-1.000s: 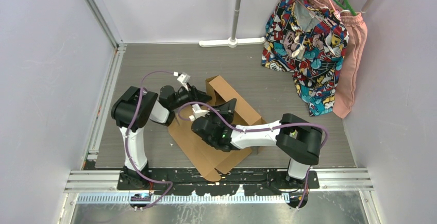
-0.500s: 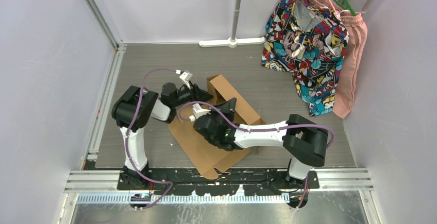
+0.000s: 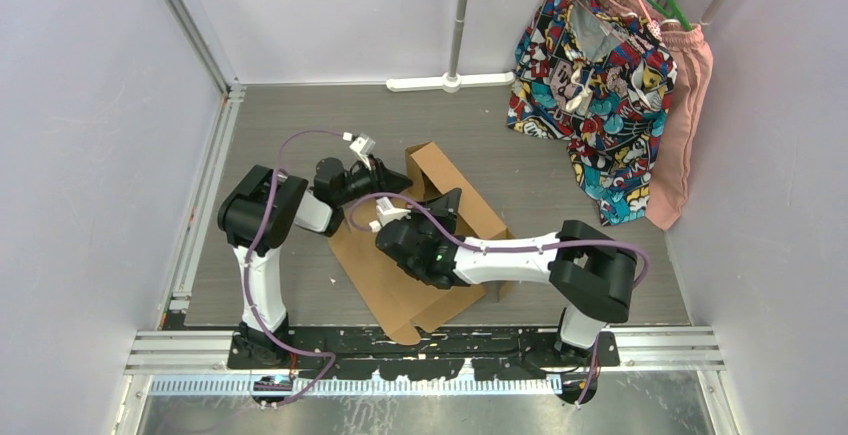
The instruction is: Fold the paper box
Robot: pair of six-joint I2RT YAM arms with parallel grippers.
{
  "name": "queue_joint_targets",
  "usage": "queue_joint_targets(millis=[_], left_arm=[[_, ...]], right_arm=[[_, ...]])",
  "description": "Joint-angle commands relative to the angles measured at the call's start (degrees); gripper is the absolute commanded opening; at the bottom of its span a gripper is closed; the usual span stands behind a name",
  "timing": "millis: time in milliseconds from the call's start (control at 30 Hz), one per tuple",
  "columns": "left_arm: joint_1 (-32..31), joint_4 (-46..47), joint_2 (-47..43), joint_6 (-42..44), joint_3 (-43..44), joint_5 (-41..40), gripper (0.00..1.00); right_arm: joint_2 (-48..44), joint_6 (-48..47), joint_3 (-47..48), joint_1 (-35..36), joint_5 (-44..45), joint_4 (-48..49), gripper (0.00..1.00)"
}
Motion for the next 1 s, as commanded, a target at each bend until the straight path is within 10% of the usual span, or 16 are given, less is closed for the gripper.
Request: queue_joint_targets(millis=[0, 267, 967], left_arm=[[-1.0, 3.1, -1.7, 0.8, 1.5, 0.1, 0.28], [-1.0, 2.8, -1.2, 0.2, 2.7, 2.4, 0.51], [-1.0, -1.3, 0.4, 0.7, 6.9, 5.5, 0.49]], right_arm=[[2.7, 5.7, -0.1, 0.4, -12.9, -3.6, 0.02], [3.2, 6.9, 1.7, 0.3, -14.4, -6.3, 0.02], [5.8, 14.7, 10.9, -0.9, -13.1, -20.3, 0.02]])
